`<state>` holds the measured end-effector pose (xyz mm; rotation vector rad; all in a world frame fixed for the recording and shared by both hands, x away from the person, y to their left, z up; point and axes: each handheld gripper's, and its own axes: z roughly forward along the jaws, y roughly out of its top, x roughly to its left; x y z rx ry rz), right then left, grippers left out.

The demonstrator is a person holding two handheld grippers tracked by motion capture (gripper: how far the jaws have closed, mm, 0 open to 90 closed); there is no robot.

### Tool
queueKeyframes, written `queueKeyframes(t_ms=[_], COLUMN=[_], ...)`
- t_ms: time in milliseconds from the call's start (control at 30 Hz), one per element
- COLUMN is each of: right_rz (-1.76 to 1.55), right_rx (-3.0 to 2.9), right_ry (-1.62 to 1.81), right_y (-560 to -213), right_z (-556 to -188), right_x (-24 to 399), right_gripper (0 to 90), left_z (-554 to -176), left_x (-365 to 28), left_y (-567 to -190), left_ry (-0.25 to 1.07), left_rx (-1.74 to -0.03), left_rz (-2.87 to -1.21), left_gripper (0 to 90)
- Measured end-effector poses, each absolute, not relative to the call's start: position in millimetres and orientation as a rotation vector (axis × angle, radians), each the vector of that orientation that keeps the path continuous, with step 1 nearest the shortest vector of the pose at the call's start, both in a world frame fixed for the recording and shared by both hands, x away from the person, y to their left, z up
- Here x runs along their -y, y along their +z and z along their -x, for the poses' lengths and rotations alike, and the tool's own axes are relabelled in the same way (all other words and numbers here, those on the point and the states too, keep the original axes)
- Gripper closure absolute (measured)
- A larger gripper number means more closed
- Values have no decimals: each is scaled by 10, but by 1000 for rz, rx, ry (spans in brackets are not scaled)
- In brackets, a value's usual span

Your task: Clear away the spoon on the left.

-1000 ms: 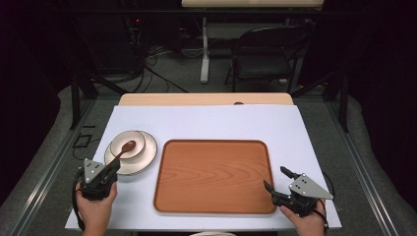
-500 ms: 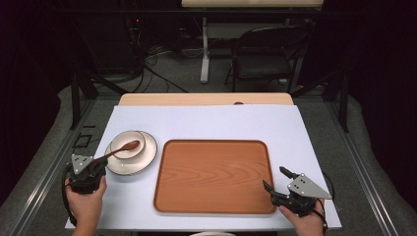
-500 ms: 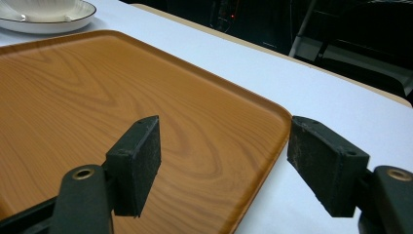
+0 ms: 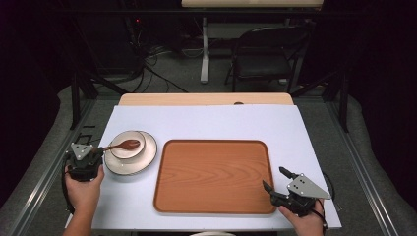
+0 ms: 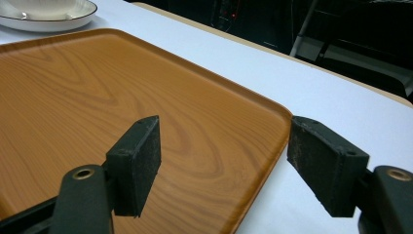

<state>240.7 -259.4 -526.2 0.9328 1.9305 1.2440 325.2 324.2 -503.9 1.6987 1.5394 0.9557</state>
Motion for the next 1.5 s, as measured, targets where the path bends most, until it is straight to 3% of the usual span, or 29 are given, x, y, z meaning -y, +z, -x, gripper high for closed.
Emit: queueKeyframes(t_ms=[500, 700, 733, 833, 1033, 1500], right_rz=[-932, -932, -931, -930, -933, -934], right_rx=[-1932, -1930, -1932, -1932, -1933, -1933], right_ry=[1245, 1246, 1246, 1245, 1246, 1247], right_y=[-5261, -5260, -5260, -5260, -5262, -5263], right_z=[-2406, -2406, -2405, -2404, -2406, -2407], right_x=[2591, 2591, 2589, 2588, 2590, 2587], right_gripper=[280, 279, 279, 279, 279, 280], left_z=[-3367, -3344, -3349, -3355, -3374, -3373], left_x=[-3476, -3495, -3505, -3510, -3509, -3655], left_y=[-5019, -4932, -4902, -4875, -4836, -4861], left_ry=[924, 891, 857, 836, 800, 690], left_rx=[-1617, -1600, -1593, -1597, -1590, -1656], left_rz=[-1582, -1514, -1498, -1490, -1488, -1340], left_gripper=[885, 744, 646, 534, 451, 417])
